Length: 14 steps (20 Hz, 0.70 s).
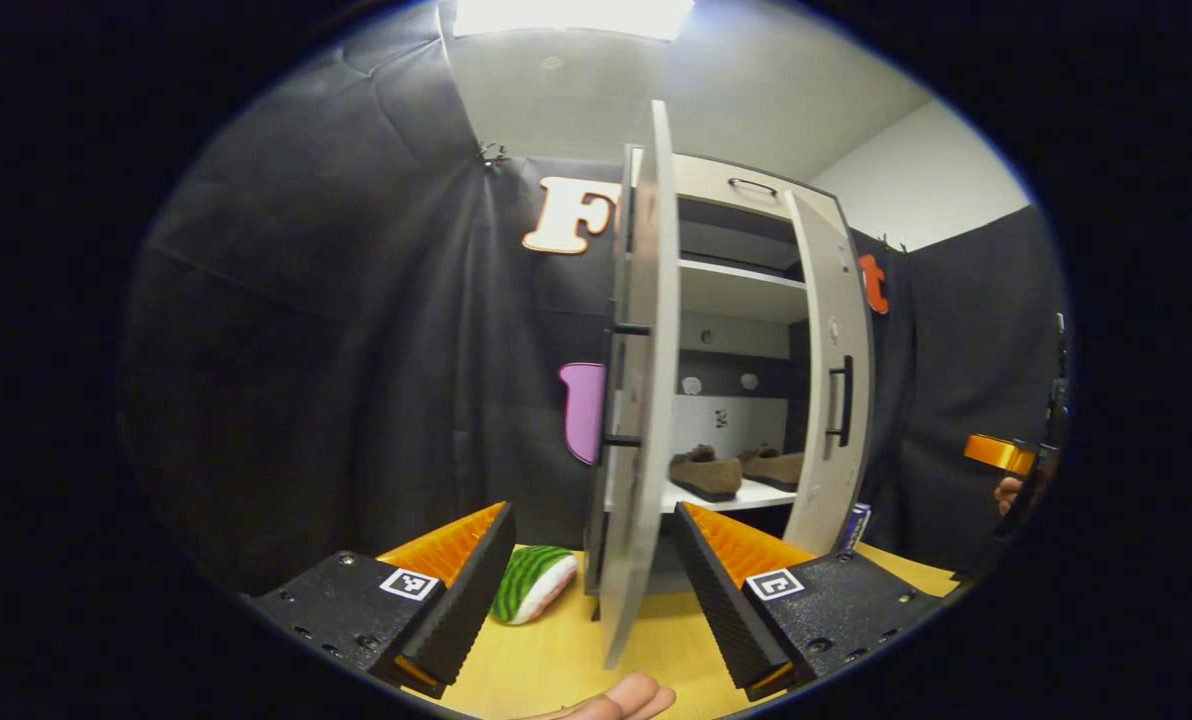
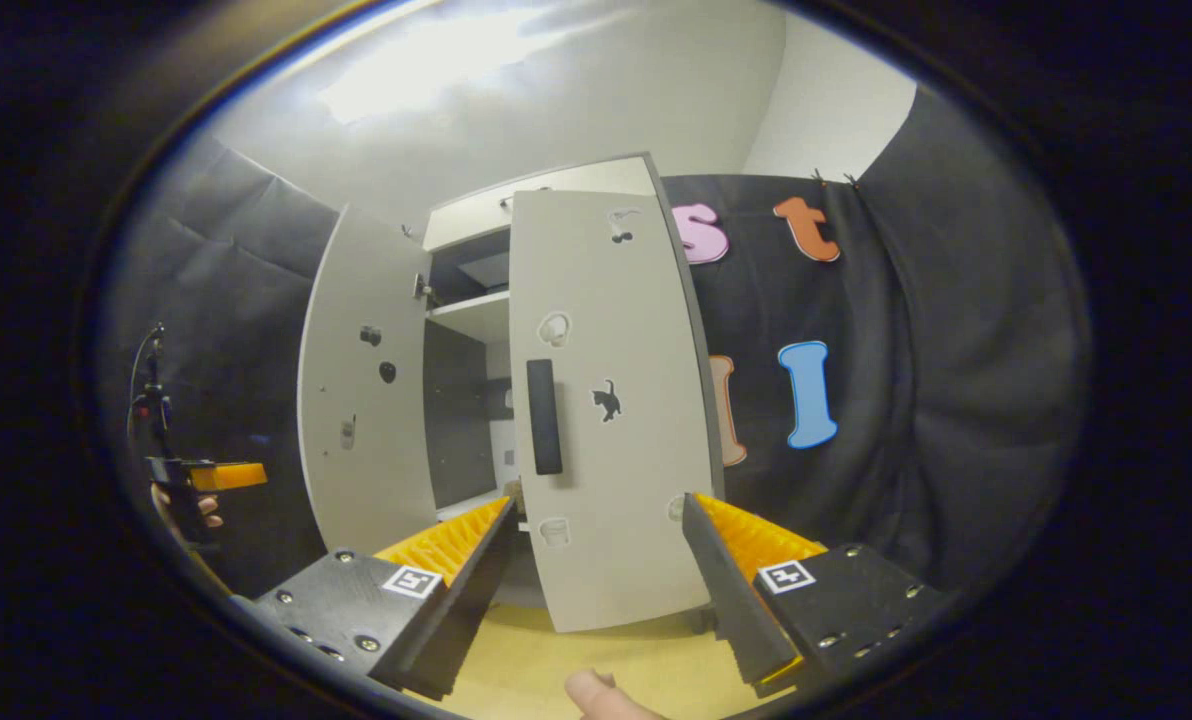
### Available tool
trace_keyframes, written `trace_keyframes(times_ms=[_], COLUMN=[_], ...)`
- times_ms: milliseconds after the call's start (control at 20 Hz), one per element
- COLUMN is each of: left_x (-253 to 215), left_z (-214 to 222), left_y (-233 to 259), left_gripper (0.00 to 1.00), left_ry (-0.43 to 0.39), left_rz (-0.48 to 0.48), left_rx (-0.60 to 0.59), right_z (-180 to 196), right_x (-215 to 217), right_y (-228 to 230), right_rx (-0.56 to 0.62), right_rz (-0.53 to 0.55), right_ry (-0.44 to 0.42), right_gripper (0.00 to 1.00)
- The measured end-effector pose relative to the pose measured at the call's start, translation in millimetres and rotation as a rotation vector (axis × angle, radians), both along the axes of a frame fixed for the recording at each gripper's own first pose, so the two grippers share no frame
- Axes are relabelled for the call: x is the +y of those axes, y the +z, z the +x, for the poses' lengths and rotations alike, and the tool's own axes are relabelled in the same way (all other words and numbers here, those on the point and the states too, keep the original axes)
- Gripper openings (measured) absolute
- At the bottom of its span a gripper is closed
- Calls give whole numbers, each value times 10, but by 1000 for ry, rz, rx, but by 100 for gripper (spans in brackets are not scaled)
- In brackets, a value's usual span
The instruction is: Grab one shoe with the right hand and put it into the shoe cabinet, grab the other shoe with the left hand and put it into the shoe cabinet; then close the right door with the right hand and the left door with the left hand.
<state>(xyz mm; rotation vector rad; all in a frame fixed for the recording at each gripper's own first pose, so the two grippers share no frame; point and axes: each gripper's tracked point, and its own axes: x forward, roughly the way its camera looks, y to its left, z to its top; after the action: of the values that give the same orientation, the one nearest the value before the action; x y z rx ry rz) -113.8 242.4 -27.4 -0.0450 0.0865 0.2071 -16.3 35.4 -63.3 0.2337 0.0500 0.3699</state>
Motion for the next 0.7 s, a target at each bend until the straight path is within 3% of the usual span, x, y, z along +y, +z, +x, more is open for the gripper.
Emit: trace_keyframes(times_ms=[50, 200, 450, 700], left_x=[120, 404, 914, 1009], left_z=[29, 208, 717, 1299], left_y=[15, -18, -98, 12], left_gripper=[96, 94, 93, 96], left_ry=[10, 6, 23, -33], left_rz=[6, 6, -61, -80], left_rx=[1, 10, 26, -35], right_z=[-31, -115, -436, -708], right_x=[-19, -93, -168, -112], right_y=[24, 36, 151, 134], right_rx=[-4, -3, -34, -55], right_rz=[4, -18, -51, -97], right_ry=[6, 6, -1, 19], right_gripper=[96, 99, 99, 96])
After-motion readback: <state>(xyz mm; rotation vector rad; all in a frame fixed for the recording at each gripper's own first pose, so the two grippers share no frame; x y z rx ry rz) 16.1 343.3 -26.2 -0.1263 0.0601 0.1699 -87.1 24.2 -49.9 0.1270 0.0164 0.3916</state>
